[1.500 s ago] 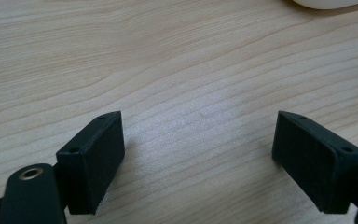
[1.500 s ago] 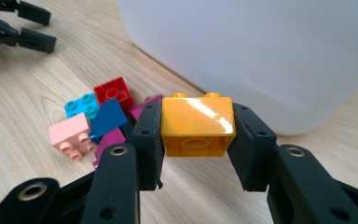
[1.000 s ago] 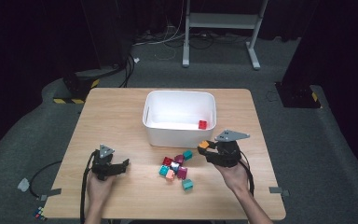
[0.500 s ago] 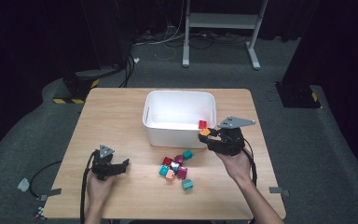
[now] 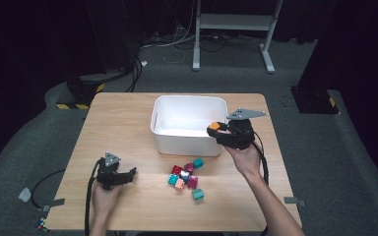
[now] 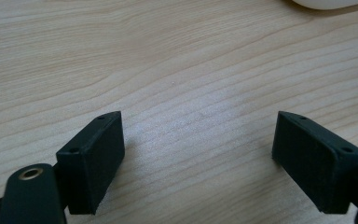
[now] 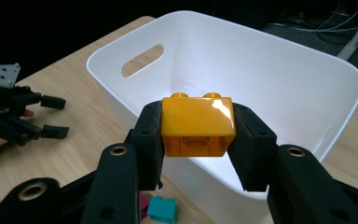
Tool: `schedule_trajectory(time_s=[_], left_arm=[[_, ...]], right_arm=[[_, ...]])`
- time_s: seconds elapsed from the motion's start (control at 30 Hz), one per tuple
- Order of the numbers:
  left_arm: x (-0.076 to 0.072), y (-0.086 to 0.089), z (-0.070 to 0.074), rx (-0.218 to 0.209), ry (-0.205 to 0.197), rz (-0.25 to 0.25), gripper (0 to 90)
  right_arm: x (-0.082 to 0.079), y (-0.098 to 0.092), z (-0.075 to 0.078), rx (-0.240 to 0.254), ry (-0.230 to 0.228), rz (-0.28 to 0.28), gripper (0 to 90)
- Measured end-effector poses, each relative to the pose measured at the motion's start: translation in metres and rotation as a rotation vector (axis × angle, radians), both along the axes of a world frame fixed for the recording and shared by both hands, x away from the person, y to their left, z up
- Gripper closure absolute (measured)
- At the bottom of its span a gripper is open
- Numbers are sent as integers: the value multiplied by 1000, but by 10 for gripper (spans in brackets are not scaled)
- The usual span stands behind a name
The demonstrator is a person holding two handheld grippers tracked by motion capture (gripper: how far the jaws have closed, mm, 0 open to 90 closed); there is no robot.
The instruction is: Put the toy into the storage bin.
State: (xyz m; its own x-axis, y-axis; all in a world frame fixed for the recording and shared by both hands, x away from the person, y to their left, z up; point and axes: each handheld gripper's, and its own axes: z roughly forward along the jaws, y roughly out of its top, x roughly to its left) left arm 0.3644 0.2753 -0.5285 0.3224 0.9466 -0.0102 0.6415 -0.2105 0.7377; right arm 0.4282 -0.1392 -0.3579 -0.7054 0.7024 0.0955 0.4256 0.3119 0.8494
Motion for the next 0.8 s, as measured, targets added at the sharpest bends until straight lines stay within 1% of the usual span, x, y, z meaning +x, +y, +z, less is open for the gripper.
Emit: schedule_trajectory(time_s=[0.03, 0.07, 0.1, 0.17, 0.2, 0.23, 0.27, 0.33, 0.4, 0.47, 0.5, 0.57, 0.63, 0.7, 0.73, 0.8], left_arm=[[0, 0, 0, 0, 0, 0, 170], [0, 0, 0, 2, 0, -1, 170], [0, 0, 0, 0, 0, 0, 170], [0, 0, 0, 0, 0, 0, 170], [0, 0, 0, -1, 0, 0, 171], [0, 0, 0, 2, -1, -1, 171], [0, 0, 0, 2, -1, -1, 171], [0, 0, 0, 2, 0, -1, 171], [0, 0, 0, 0, 0, 0, 171], [0, 0, 0, 0, 0, 0, 171], [0, 0, 0, -1, 0, 0, 171], [0, 0, 0, -1, 0, 0, 171], [0, 0, 0, -1, 0, 0, 171], [0, 0, 0, -2, 1, 0, 171], [0, 0, 0, 0, 0, 0, 171], [0, 0, 0, 1, 0, 0, 171]], right_arm=[[0, 0, 0, 0, 0, 0, 585], [2, 0, 0, 12, 2, -4, 585], [7, 2, -1, 20, 10, -7, 586], [9, 3, -1, 14, 9, -9, 586], [14, 5, -2, 9, 4, -12, 587], [14, 5, -2, 9, 4, -12, 587], [20, 7, -2, 21, 9, -20, 588], [21, 7, -2, 21, 10, -23, 588], [27, 10, -1, 2, -10, -30, 588], [30, 12, -1, -17, -17, -37, 588], [33, 13, 0, -22, -24, -43, 588], [35, 13, 0, -23, -28, -47, 588], [39, 16, 1, -38, -37, -51, 588], [42, 17, 1, -33, -41, -55, 588], [46, 18, 1, -20, -26, -58, 588], [48, 19, 1, -15, -20, -60, 587]])
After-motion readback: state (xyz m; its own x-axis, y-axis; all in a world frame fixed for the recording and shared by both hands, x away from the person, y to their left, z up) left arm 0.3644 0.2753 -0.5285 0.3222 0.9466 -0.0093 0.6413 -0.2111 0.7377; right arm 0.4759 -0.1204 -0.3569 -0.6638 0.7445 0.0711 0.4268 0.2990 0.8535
